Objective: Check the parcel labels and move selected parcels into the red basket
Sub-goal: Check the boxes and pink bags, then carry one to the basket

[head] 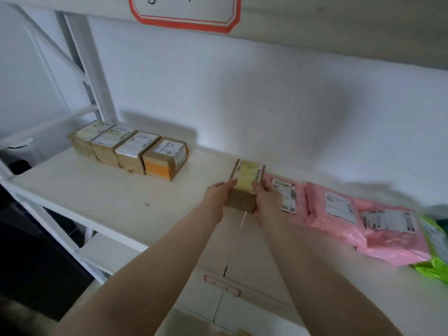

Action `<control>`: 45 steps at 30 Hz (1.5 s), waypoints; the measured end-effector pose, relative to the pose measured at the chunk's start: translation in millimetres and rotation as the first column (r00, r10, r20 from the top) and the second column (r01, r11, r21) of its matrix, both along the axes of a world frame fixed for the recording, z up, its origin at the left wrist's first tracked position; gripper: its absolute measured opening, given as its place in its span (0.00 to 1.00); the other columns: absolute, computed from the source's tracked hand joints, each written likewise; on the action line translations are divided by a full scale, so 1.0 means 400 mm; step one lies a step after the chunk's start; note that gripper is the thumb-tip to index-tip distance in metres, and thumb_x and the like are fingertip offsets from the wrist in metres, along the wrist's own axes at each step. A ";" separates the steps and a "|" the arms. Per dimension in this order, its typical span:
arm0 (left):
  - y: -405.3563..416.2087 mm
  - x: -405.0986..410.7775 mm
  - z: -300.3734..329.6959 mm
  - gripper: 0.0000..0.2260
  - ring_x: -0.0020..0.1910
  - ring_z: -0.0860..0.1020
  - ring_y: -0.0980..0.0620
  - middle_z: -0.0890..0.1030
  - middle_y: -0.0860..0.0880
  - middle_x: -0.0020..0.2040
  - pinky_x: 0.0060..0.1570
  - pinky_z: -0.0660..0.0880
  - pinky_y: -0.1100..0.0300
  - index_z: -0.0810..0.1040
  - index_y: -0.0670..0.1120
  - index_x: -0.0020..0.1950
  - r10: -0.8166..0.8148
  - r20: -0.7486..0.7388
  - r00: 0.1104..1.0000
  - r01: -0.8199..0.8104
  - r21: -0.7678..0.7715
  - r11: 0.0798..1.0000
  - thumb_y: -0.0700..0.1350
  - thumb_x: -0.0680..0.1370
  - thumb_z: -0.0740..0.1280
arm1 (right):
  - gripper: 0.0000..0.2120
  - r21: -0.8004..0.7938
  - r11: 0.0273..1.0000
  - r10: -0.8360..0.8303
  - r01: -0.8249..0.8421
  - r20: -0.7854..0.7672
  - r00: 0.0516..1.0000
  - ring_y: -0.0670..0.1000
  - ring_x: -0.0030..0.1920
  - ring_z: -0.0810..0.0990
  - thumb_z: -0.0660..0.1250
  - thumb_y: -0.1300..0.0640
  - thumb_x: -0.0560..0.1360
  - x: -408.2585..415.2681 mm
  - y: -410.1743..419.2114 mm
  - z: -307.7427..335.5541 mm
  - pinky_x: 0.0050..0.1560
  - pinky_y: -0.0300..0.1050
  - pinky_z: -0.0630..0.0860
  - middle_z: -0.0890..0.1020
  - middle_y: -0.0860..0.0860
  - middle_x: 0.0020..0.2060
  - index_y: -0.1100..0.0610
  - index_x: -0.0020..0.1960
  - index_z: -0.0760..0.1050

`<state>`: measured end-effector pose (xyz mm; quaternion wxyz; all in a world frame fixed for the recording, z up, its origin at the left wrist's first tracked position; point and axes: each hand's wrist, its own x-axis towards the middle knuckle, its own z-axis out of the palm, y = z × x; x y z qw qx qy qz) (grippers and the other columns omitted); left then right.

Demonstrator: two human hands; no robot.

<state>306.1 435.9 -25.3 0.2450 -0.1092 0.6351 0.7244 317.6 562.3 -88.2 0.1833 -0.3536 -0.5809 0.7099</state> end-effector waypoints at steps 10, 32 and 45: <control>-0.049 -0.101 -0.032 0.21 0.43 0.76 0.54 0.77 0.49 0.52 0.36 0.71 0.64 0.69 0.45 0.60 0.054 -0.141 0.989 -0.058 -0.026 0.998 0.48 0.73 0.74 | 0.14 0.048 0.997 -0.066 0.065 0.014 0.998 0.50 0.49 0.81 0.70 0.62 0.76 0.008 -0.173 0.101 0.43 0.38 0.77 0.83 0.52 0.53 0.59 0.62 0.78; -0.340 -0.216 -0.026 0.16 0.56 0.79 0.54 0.80 0.51 0.56 0.56 0.76 0.58 0.72 0.48 0.57 0.048 -0.422 0.905 0.047 0.211 0.976 0.44 0.73 0.74 | 0.25 0.013 0.999 -0.043 0.050 -0.338 0.940 0.47 0.59 0.82 0.70 0.55 0.76 -0.082 -0.463 0.130 0.56 0.41 0.75 0.84 0.50 0.58 0.50 0.71 0.71; -0.344 -0.344 -0.027 0.18 0.60 0.76 0.53 0.78 0.54 0.58 0.60 0.74 0.55 0.73 0.50 0.62 -0.113 -0.679 0.725 0.006 -0.158 0.987 0.54 0.75 0.70 | 0.25 -0.083 0.984 -0.164 0.156 -0.099 0.982 0.47 0.54 0.81 0.71 0.48 0.75 -0.151 -0.424 0.110 0.57 0.44 0.76 0.83 0.51 0.56 0.54 0.70 0.74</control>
